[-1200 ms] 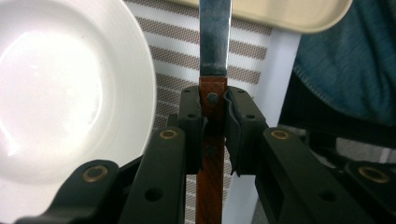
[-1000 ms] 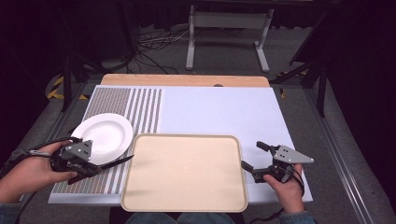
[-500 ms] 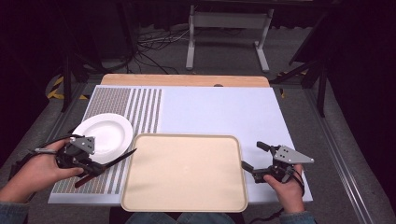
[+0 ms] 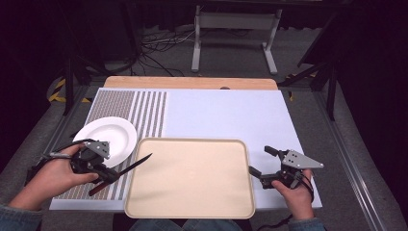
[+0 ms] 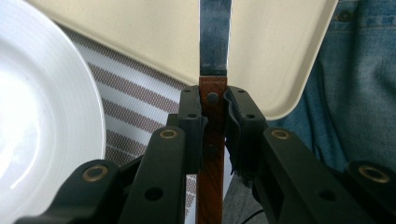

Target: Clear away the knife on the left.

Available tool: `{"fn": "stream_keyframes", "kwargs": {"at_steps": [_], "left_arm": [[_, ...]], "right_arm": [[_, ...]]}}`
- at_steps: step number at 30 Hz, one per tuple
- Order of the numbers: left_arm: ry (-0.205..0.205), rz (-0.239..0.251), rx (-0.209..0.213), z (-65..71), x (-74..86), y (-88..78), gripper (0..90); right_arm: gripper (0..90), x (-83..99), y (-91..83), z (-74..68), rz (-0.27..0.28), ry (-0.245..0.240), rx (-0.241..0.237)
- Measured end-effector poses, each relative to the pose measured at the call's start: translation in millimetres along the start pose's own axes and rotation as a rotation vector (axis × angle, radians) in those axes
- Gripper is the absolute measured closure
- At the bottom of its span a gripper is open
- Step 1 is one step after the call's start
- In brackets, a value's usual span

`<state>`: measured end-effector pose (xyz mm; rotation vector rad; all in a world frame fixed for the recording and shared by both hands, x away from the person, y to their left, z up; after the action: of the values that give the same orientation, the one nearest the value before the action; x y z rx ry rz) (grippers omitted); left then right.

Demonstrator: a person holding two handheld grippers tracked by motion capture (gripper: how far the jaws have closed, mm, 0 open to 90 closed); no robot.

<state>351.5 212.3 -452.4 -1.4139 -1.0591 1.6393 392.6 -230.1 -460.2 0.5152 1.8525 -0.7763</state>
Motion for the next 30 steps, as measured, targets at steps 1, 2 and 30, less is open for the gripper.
{"fn": "stream_keyframes", "kwargs": {"at_steps": [1,2,30], "left_arm": [[-0.003,0.000,-0.007,0.4,-3.6,1.0,78.0],[-0.003,0.000,-0.007,0.4,-3.6,1.0,78.0],[-0.028,-0.001,0.041,10.2,-58.0,49.6,78.0]], "right_arm": [[3.3,0.0,-0.1,0.0,0.000,0.000,0.000],[3.3,0.0,-0.1,0.0,0.000,0.000,0.000],[3.3,-0.7,-2.3,1.1,0.004,0.003,-0.007]]}}
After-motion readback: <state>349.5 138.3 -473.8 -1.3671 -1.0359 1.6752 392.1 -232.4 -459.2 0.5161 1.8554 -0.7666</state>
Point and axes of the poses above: each handheld gripper's, and its own axes: y roughly forward along the jaws, x roughly out of its underside, z roughly to its right, the point moved 10 cm from there along y, roughly forward along the jaws, and after that the axes turned 15 degrees about y, right-handed, at the moved point
